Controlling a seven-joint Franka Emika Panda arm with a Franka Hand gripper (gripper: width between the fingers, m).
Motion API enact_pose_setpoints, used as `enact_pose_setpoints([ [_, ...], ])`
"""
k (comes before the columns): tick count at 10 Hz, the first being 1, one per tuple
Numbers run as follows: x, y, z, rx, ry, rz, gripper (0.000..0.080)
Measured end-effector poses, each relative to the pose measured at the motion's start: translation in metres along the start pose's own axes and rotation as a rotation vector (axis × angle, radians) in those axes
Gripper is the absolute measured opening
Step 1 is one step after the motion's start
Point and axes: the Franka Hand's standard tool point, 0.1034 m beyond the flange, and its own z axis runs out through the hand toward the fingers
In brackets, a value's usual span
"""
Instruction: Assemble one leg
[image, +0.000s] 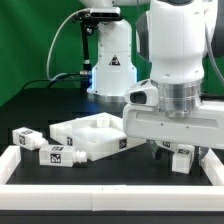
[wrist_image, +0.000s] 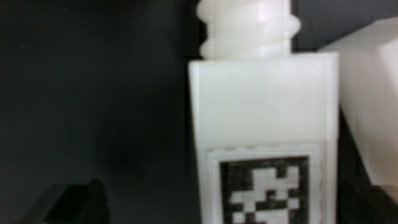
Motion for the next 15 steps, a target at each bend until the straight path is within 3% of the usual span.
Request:
enact_pose_setpoints([
  [1,0.0,0.0,0.0,0.0,0.0,-0.002,0.039],
  [2,0.0,0.0,0.0,0.0,0.0,-0.003,0.039],
  [3,0.0,-0.001,0.0,0.0,0.0,-0.005,0.0284],
  [4,0.003,-0.003,-0.009,0.0,-0.007,-0.026,0.0284],
  [7,0.002,-0.01,-0.062,0.009,-0.01,-0.102,0.0284],
  [8,-0.009,-0.012,-0.078,0.014,0.001,-0.087,0.0284],
  [9,-0.032,-0.015,-0.091,0.017,0.016,-0.074,0.0284],
  [10,-0.048,-0.018,-0.091,0.015,0.021,-0.087,0.0285],
  [12,-0.042,-0.016,-0.088,0.016,0.019,-0.091,0.0285],
  [14,-0.048,-0.019,-0.088,0.027,0.049,-0.106,0.0285],
  [15,-0.07,-0.019,-0.082,0.038,0.085,-0.136,0.0285],
])
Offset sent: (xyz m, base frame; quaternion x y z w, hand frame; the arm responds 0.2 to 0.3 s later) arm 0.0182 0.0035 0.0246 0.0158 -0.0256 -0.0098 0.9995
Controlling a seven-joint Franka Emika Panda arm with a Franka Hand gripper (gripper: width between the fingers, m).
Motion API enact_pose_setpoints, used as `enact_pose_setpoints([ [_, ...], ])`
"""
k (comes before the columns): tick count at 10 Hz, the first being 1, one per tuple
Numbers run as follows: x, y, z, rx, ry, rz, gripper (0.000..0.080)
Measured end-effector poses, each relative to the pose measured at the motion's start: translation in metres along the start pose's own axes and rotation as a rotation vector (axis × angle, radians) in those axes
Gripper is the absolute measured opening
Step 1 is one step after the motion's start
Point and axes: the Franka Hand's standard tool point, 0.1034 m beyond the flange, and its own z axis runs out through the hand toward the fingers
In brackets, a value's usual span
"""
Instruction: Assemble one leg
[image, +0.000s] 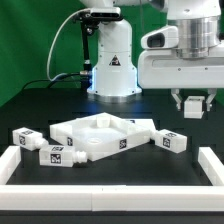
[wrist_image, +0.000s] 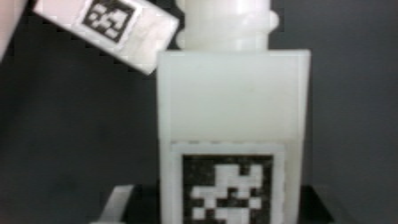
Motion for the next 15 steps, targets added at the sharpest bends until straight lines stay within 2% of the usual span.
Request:
enact_pose_setpoints([
  [1,-0.023,0.004,0.01,-0.004,0.014,-0.015,0.0285],
  [2,-0.04,0.001,0.02,-0.005,0.028,-0.019,0.0285],
  [3,-0.048,-0.003,0.026,-0.007,0.027,-0.025,0.0285],
  [6,-0.048,-0.003,0.028,-0.008,0.024,-0.039,0.0285],
  [7,-0.049,0.005,0.04,0.001,0.048,-0.094,0.0285],
  [9,-0.067,0.018,0.069,-0.011,0.044,-0.109,0.0285],
  [10,-0.074,0.02,0.079,-0.012,0.048,-0.115,0.0285],
  [11,-0.078,0.02,0.083,-0.015,0.042,-0.118,0.0285],
  [15,-0.077,0.02,0.082,-0.013,0.047,-0.132,0.0285],
])
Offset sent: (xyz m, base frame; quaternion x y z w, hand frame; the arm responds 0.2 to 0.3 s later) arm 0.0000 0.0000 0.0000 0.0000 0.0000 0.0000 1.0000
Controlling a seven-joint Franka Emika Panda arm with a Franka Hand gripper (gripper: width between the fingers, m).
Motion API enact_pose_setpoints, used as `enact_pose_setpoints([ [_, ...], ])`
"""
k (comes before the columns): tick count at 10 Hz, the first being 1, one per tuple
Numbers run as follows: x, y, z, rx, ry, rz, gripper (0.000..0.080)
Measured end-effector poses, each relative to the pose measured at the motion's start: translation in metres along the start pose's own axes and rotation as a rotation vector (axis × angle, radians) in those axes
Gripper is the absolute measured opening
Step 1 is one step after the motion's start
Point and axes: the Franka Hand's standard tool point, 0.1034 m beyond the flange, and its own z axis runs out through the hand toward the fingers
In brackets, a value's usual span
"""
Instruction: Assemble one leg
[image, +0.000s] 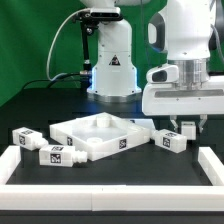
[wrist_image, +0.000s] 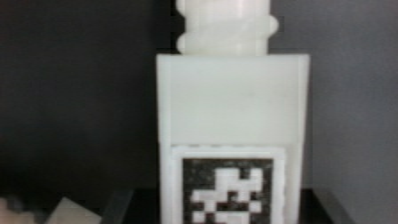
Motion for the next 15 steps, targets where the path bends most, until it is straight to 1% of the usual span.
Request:
enact_pose_setpoints([
  [1,-0.005,0.006,0.003,-0.002,0.006,-0.028,0.0285],
  [3,-0.016,0.007,0.005,-0.003,0.014,-0.046,0.0286],
  [7,-0.016,0.009,0.006,-0.004,0.013,-0.048,0.0286],
  [8,-0.016,0.009,0.006,-0.004,0.014,-0.049,0.0394],
  [9,-0.016,0.009,0.006,-0.004,0.013,-0.05,0.053],
  [10,-0.017,0.01,-0.001,-0.004,0.012,-0.055,0.053],
  [11,-0.017,0.012,-0.016,-0.01,-0.007,-0.063,0.0626],
  [12,-0.011,0.016,-0.04,-0.008,-0.005,-0.083,0.0645],
  [13,-0.003,0.025,-0.056,-0.006,0.012,-0.114,0.0645],
  [15,0.023,0.054,-0.072,-0.011,0.024,-0.198,0.0649],
])
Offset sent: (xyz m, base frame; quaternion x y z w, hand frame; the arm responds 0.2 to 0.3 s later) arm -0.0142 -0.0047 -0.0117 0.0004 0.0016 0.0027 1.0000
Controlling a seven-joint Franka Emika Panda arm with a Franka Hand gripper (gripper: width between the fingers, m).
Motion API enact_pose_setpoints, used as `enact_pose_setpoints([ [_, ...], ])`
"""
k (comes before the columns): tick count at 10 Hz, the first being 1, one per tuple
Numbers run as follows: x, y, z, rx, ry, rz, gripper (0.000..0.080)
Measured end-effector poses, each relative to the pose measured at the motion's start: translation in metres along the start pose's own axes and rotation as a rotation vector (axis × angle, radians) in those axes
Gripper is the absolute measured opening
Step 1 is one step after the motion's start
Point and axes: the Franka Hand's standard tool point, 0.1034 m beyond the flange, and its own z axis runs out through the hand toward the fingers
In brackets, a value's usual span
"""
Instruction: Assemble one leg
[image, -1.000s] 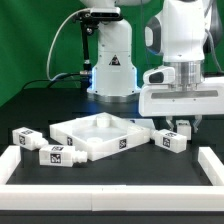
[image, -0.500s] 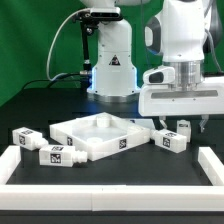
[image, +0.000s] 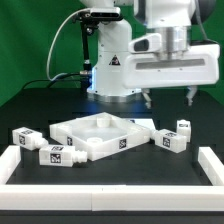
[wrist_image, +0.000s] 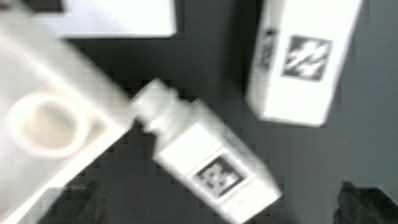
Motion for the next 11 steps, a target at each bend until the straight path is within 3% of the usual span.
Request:
enact_pose_setpoints([
  [2,0.027,0.03,-0.012,-0.004,0.029,-0.198,0.0649],
  [8,0.029,0.036,-0.011,-0.006,0.03,-0.238,0.0649],
  [11,0.033,0.112,-0.019,-0.019,0.016,-0.517,0.0649],
])
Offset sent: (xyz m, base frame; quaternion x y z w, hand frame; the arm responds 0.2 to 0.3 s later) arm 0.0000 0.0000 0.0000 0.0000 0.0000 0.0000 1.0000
